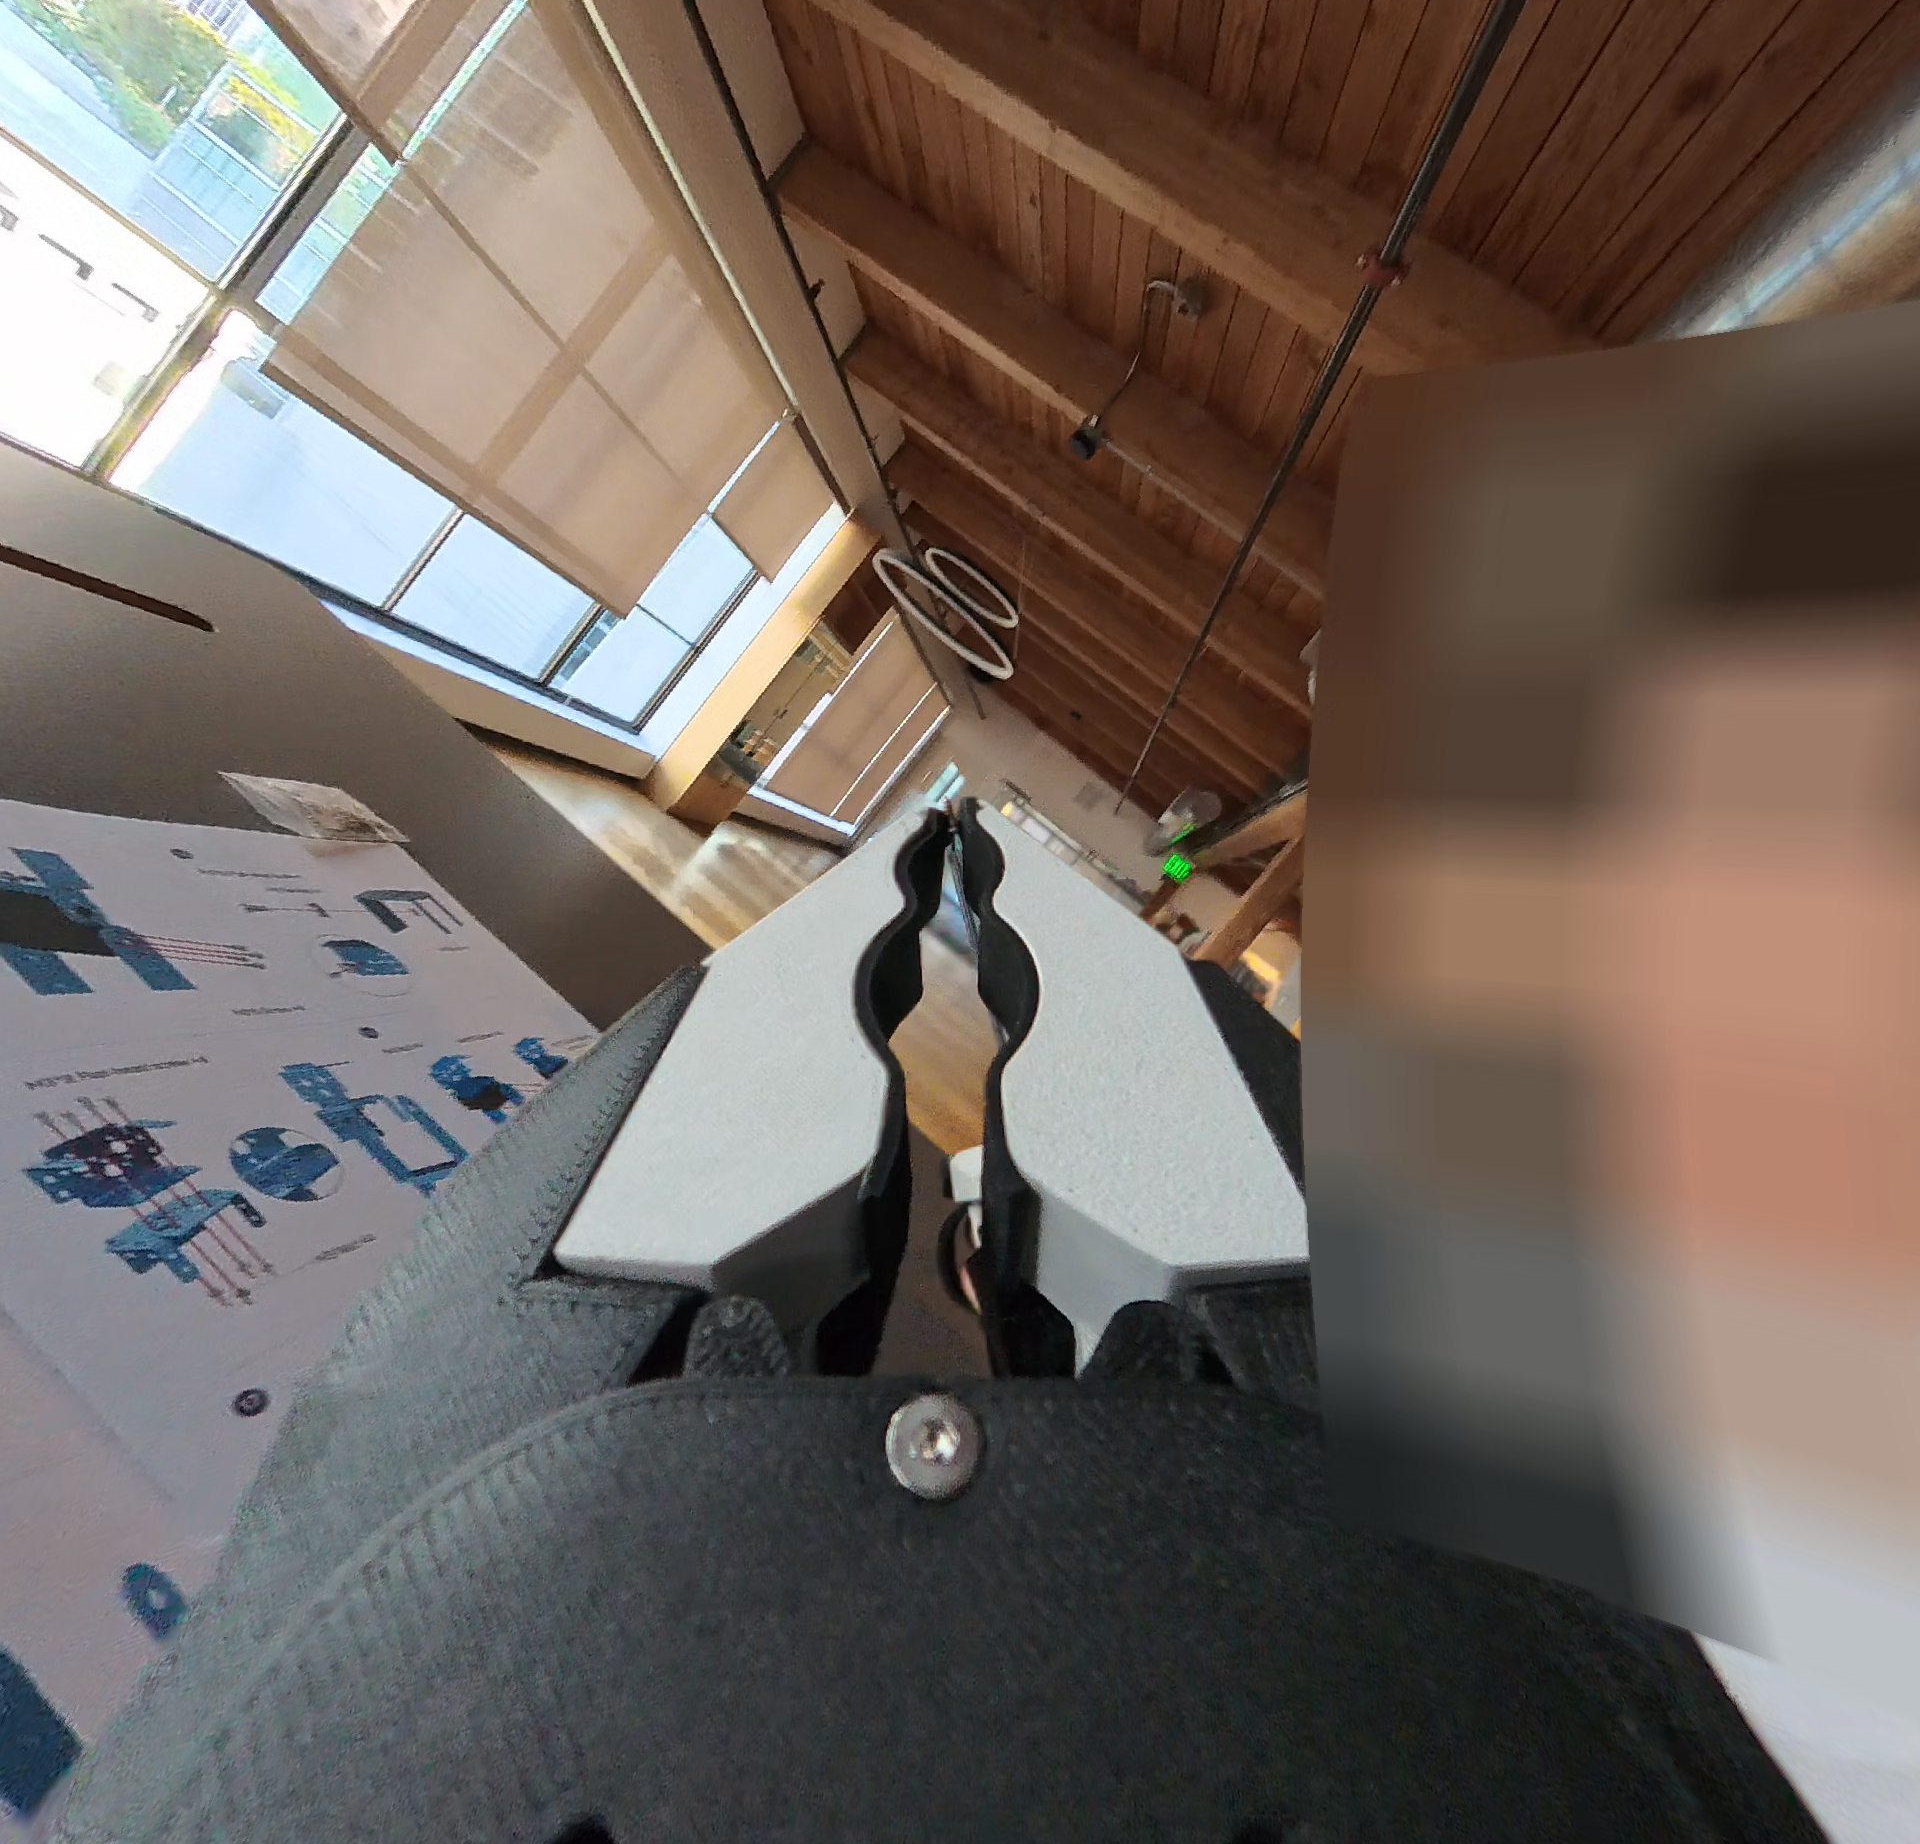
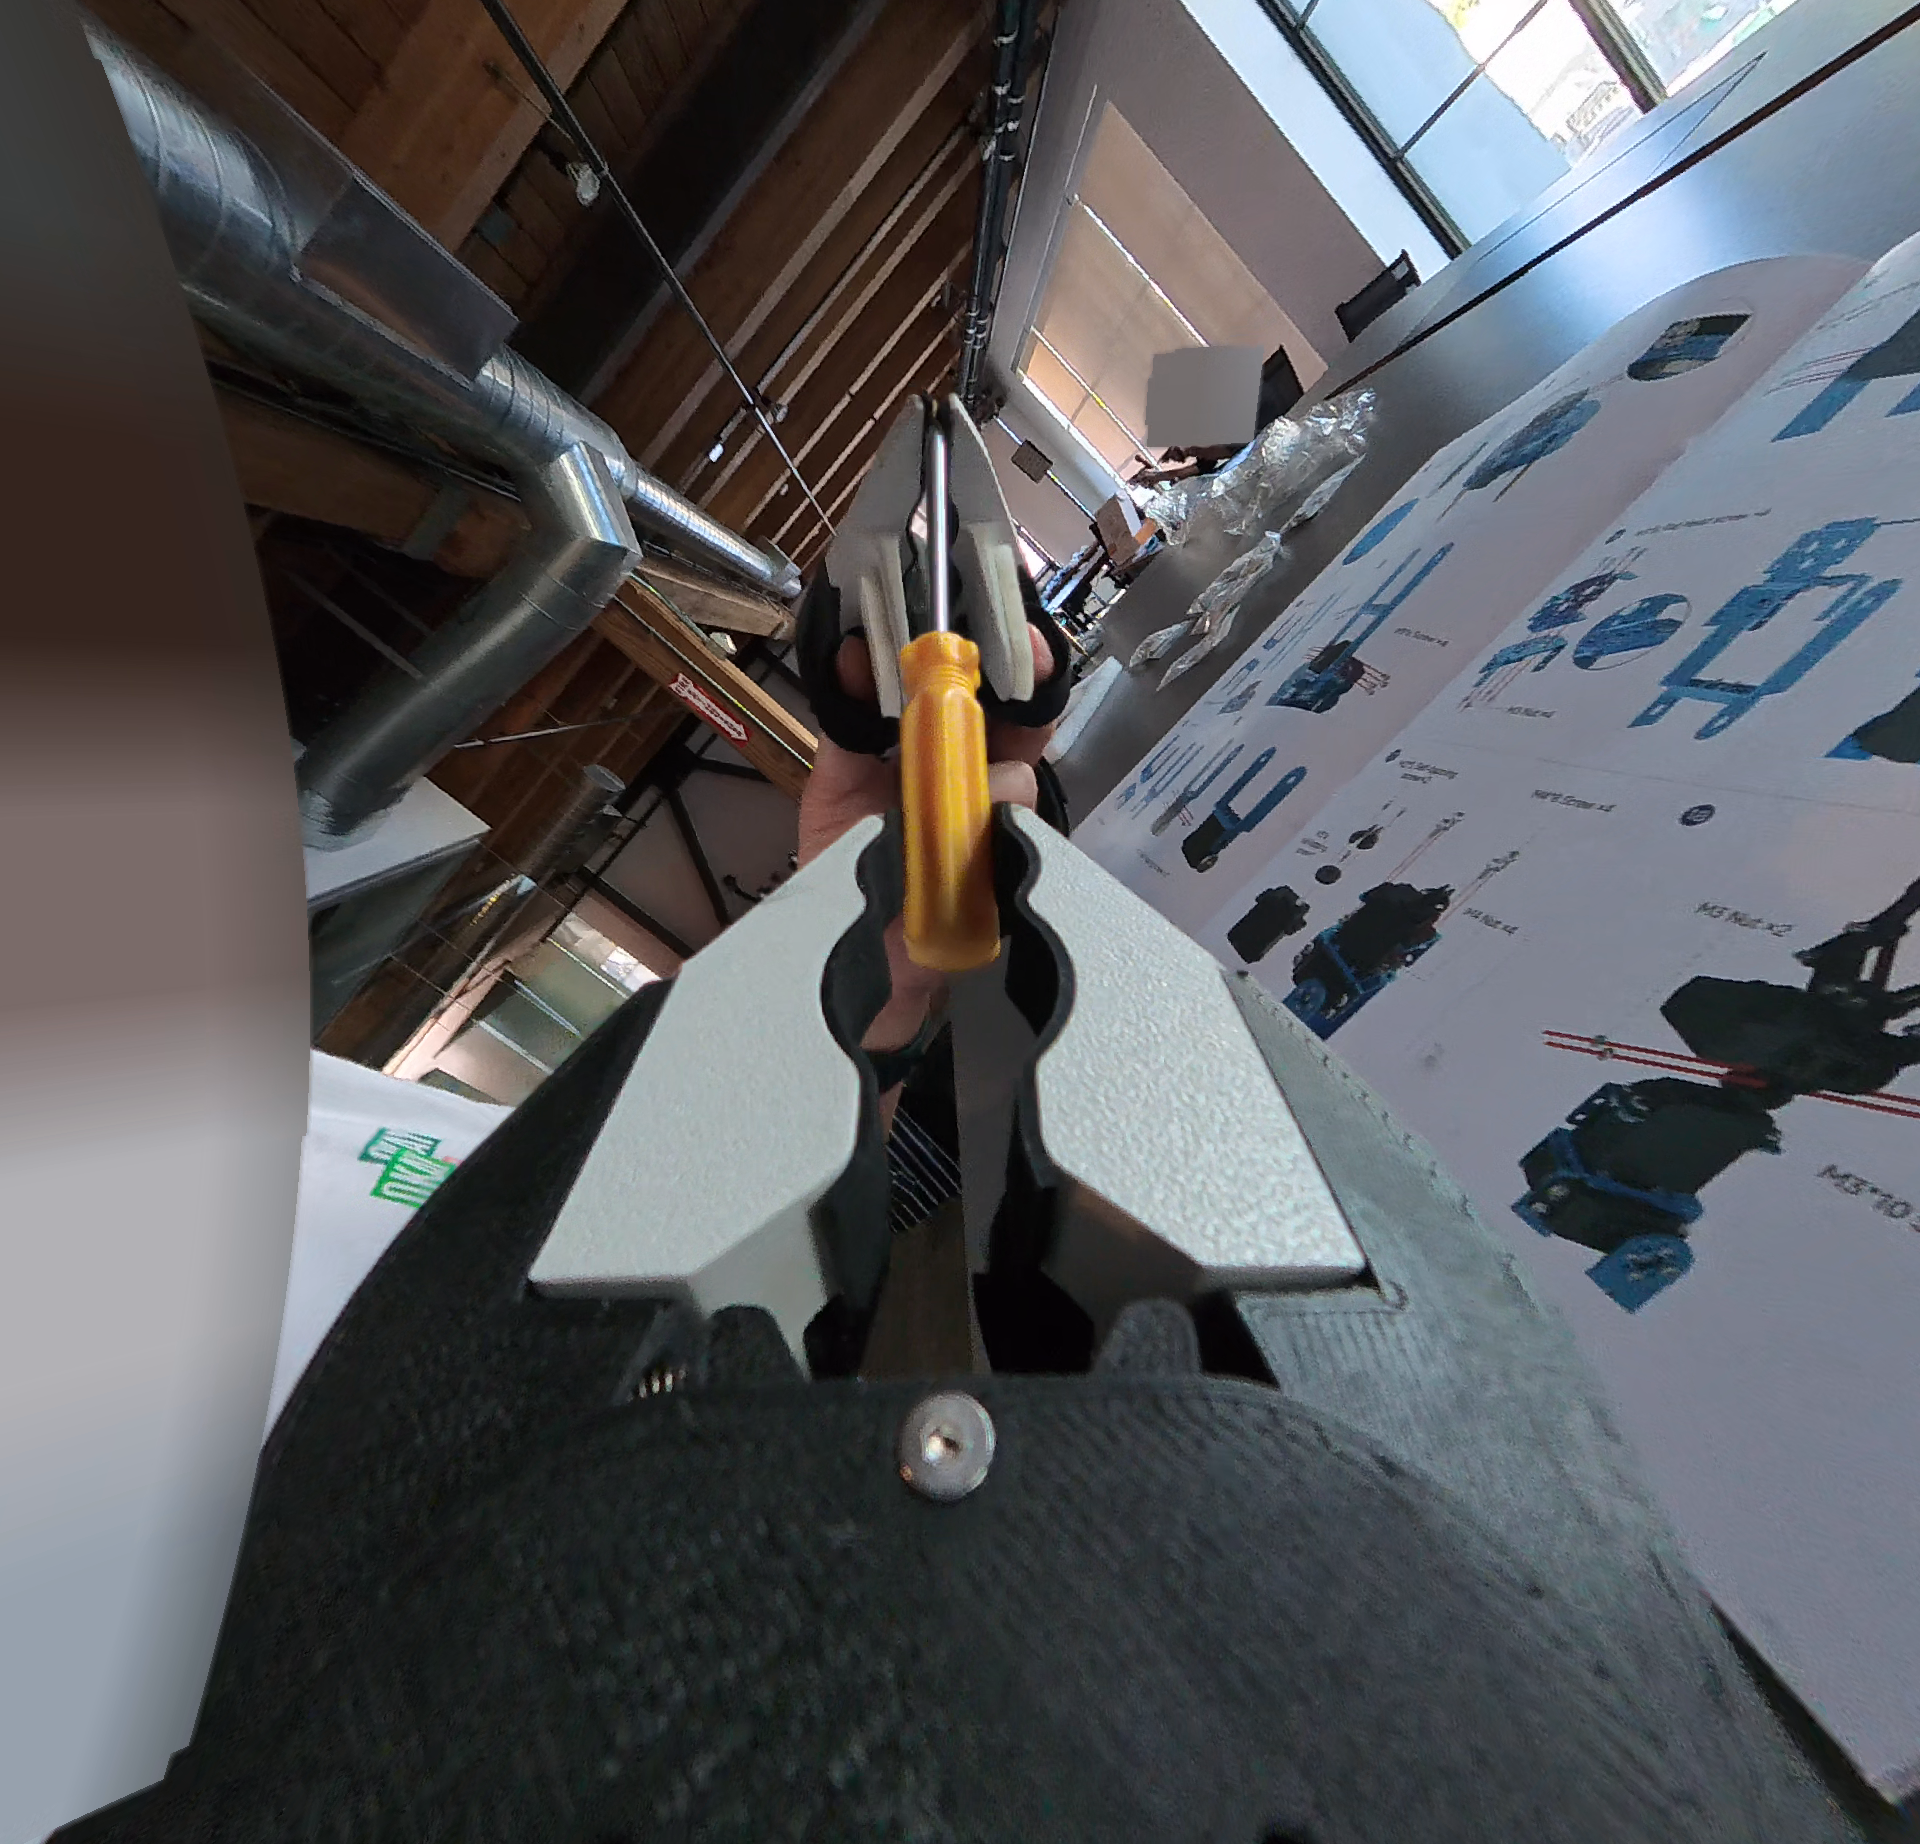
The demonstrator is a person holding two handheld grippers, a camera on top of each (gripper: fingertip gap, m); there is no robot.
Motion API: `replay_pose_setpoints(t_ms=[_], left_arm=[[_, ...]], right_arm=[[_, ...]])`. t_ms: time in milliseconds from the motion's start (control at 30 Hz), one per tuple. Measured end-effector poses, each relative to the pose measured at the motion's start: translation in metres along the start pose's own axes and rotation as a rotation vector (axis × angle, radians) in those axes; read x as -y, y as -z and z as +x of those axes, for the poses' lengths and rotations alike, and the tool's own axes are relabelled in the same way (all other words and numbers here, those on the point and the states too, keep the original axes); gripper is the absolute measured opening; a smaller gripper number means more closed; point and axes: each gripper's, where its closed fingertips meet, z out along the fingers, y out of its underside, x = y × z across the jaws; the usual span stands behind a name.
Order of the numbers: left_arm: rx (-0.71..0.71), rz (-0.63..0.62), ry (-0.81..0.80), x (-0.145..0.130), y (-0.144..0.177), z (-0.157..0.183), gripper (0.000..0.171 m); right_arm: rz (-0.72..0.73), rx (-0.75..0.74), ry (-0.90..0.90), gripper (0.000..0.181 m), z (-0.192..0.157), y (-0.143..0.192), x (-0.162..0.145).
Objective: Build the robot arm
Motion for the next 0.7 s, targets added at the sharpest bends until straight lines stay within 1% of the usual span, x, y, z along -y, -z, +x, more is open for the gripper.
replay_pose_setpoints(t_ms=[33, 133, 467, 567, 700], left_arm=[[0.012, -0.016, -0.021, -0.001, 0.0, 0.0, 0.001], [0.044, -0.037, -0.065, -0.004, 0.0, -0.002, 0.001], [0.022, -0.082, -0.097, -0.012, -0.006, 0.006, 0.004], [0.02, -0.112, -0.112, -0.018, -0.007, 0.007, 0.004], [-0.003, -0.097, -0.095, -0.019, -0.003, 0.011, 0.01]], right_arm=[[-0.003, -0.008, 0.012, 0.015, 0.001, 0.001, 0.0], [-0.01, -0.028, 0.051, 0.014, 0.004, 0.001, 0.0], [0.005, 0.034, 0.044, 0.015, -0.001, 0.002, 0.001], [0.008, 0.04, 0.042, 0.015, -0.001, 0.002, 0.001], [0.006, 0.055, 0.03, 0.015, -0.003, 0.002, 0.001]])
